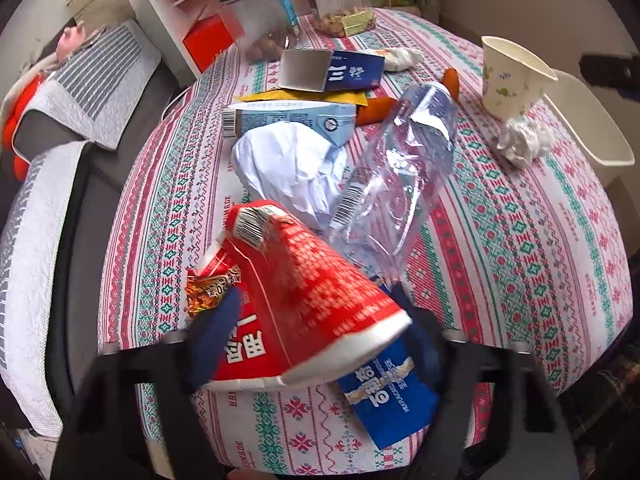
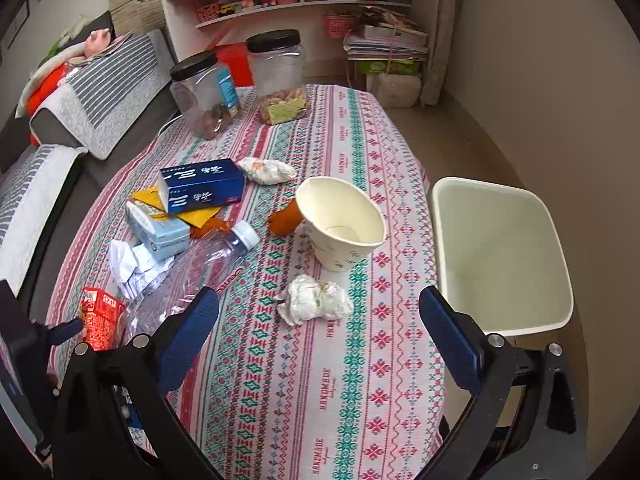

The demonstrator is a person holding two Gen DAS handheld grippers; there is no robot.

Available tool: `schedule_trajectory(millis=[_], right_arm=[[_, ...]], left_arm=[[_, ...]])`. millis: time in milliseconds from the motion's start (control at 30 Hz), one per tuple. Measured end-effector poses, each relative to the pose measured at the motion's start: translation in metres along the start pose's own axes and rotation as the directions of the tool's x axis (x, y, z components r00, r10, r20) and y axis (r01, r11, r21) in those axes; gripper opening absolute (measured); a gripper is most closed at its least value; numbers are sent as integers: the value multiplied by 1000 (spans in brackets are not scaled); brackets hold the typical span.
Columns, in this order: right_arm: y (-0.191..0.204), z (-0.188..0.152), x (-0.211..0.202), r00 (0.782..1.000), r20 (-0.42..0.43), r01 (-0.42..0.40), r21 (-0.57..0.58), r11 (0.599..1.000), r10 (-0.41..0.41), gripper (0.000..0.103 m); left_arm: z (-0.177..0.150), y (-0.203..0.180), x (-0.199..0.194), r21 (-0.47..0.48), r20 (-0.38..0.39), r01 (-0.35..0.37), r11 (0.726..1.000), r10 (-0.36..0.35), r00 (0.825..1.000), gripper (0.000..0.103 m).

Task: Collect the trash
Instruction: 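Grasp the red snack bag with the left tool while the right tool grasps the blue biscuit box, then carry both items to the white bin and open both tools to drop them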

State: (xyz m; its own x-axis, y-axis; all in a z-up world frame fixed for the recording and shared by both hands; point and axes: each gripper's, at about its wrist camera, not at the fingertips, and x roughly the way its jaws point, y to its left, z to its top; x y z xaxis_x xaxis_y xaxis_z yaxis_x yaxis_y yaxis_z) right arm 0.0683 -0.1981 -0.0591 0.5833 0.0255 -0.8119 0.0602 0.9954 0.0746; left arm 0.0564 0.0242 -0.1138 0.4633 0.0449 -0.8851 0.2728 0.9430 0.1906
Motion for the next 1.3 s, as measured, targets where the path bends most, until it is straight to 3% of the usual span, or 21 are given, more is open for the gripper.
schedule_trajectory(millis=[133, 300, 400, 533, 767, 833, 900, 1167, 1300], right_arm=[[21, -8, 10, 998, -52, -42, -40, 998, 39, 96], [72, -35, 26, 988, -133, -100, -142, 985, 82, 96], [108, -54, 36, 976, -190, -147, -194, 970, 110, 96], [154, -80, 49, 959, -254, -192, -257, 947, 125, 96], [198, -102, 67, 957, -283, -157, -352, 923, 55, 92], [203, -102, 75, 948, -314, -170, -374, 912, 48, 59], [206, -101, 75, 950, -308, -176, -378, 909, 56, 53], [197, -91, 49, 941, -306, -252, -359, 899, 141, 52], [183, -80, 23, 947, -257, -277, -347, 896, 193, 52]], left_arm=[[7, 31, -17, -72, 54, 2, 997, 1, 999, 34], [12, 80, -47, -223, 140, 21, 975, 10, 990, 32], [11, 112, -64, -329, 186, 48, 943, 15, 982, 32], [8, 134, -79, -400, 224, 80, 913, 13, 974, 32], [2, 138, -82, -407, 239, 108, 907, -8, 971, 32], [1, 139, -83, -401, 243, 111, 909, -11, 970, 32], [-1, 142, -83, -403, 244, 111, 908, -11, 970, 32], [-1, 148, -88, -420, 270, 125, 899, -7, 963, 32], [2, 144, -90, -414, 281, 131, 901, -10, 960, 32]])
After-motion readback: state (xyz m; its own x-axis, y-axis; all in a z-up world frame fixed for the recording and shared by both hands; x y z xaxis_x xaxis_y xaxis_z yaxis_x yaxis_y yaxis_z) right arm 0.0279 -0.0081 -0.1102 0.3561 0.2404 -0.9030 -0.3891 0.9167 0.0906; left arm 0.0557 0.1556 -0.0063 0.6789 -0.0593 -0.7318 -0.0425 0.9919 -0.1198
